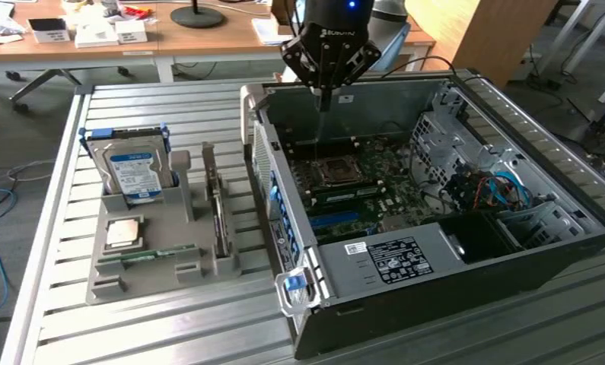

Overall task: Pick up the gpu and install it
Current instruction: 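Reach for the gpu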

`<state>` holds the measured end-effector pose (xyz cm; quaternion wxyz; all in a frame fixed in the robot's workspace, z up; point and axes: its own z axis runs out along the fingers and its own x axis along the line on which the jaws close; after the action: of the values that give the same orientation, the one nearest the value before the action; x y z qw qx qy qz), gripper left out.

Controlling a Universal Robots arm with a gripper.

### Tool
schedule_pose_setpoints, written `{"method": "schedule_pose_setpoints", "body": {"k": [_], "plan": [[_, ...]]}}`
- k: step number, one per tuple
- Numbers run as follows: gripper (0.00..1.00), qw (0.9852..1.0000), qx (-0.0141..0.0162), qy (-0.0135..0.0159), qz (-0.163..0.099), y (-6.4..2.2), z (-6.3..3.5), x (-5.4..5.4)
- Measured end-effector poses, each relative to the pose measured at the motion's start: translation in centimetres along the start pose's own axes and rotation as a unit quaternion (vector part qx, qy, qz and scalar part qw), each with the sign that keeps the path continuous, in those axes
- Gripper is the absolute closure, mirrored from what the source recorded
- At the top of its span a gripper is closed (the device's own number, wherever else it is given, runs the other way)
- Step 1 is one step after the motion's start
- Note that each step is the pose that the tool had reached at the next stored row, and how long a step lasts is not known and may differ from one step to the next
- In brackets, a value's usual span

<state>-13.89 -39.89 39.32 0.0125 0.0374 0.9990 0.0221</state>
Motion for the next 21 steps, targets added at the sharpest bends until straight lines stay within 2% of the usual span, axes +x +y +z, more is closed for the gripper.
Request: {"method": "schedule_pose_setpoints", "body": {"k": [21], "plan": [[0.89, 1.0000, 0.0000, 0.0000, 0.000, -0.34, -0.06, 4.6]]}}
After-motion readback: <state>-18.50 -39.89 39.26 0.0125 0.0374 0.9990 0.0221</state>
